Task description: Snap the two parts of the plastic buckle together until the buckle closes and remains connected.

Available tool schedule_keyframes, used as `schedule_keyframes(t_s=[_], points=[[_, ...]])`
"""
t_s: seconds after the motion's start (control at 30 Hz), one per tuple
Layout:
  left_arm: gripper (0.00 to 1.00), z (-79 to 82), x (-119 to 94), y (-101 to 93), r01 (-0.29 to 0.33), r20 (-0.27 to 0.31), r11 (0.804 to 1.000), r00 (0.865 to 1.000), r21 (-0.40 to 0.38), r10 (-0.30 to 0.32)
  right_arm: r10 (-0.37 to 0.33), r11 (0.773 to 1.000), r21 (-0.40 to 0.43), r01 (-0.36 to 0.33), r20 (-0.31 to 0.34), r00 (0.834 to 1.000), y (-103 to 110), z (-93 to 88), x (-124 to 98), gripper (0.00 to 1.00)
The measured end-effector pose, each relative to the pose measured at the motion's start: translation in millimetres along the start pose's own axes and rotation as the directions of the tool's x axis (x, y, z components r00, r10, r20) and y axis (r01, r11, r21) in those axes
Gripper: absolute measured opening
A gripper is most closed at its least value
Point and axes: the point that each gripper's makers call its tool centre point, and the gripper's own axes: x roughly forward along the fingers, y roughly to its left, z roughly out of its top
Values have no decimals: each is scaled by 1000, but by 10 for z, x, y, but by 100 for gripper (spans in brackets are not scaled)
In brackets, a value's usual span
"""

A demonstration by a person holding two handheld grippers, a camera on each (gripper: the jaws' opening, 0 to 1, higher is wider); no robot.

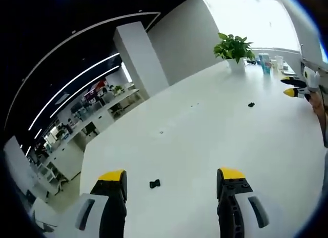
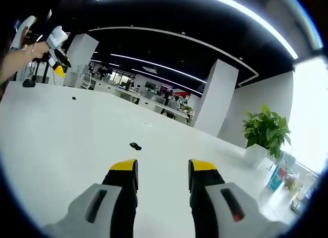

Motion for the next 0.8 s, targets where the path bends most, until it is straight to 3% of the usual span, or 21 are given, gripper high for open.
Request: schedule_keyframes(t_s=[0.27, 0.47, 0.8], points=[[72, -30, 110, 25, 25, -23, 1000, 999, -2, -25, 18, 1000, -7, -18, -17, 1000, 31, -32, 19, 39], [72, -143, 163, 100, 18, -84, 1000, 996, 25, -16, 16, 1000, -9, -17, -12, 1000, 28, -21, 3, 39], [71, -243, 280, 154, 30, -125, 999, 992, 16, -28, 29, 999, -18, -29, -8, 1000, 57, -13, -13, 39]])
